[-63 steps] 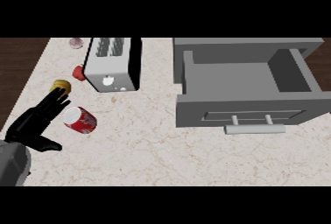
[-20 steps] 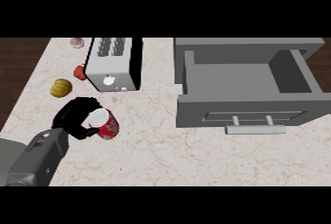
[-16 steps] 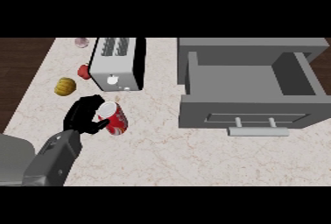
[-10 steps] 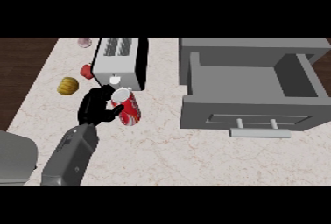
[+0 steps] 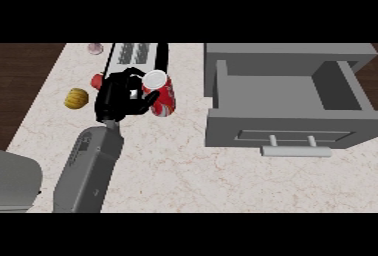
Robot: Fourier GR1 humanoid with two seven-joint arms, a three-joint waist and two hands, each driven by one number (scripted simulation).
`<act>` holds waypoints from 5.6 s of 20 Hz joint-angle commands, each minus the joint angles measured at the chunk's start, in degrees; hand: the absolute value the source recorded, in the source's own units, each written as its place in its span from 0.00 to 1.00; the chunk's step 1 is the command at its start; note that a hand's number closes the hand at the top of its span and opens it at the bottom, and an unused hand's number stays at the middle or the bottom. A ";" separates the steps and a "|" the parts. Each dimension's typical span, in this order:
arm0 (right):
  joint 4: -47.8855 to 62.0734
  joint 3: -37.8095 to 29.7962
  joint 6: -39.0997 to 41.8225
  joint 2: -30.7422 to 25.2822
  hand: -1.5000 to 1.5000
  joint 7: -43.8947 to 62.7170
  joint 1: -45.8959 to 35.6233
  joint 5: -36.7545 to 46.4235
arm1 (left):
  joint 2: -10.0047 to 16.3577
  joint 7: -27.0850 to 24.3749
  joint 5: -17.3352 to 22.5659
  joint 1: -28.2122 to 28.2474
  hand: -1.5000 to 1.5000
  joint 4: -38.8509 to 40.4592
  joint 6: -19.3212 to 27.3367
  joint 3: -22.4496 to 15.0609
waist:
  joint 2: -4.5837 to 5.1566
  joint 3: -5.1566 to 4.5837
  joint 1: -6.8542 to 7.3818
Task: Pick up the can, place it into the drawer and close the drawer
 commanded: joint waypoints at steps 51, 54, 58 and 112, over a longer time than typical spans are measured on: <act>0.22 3.90 -0.53 0.37 0.00 1.77 -4.39 2.56 | -0.61 8.81 26.32 -45.67 1.00 21.67 40.65 -34.41 | 1.33 0.02 -4.85; 1.84 4.98 -2.83 -1.59 0.00 4.10 -9.10 3.17 | -0.61 7.34 29.04 -47.42 1.00 24.05 40.57 -35.23 | 1.63 0.02 -5.08; 1.35 2.83 -1.81 -2.50 0.00 4.26 -7.51 -1.12 | -0.61 5.86 32.77 -44.46 1.00 24.03 41.73 -39.64 | 1.55 0.03 -6.01; 13.68 36.46 -13.05 -4.75 0.00 -12.96 -38.84 74.96 | 0.61 -0.97 44.43 -49.23 0.00 25.13 47.89 -44.92 | 0.81 -0.11 0.76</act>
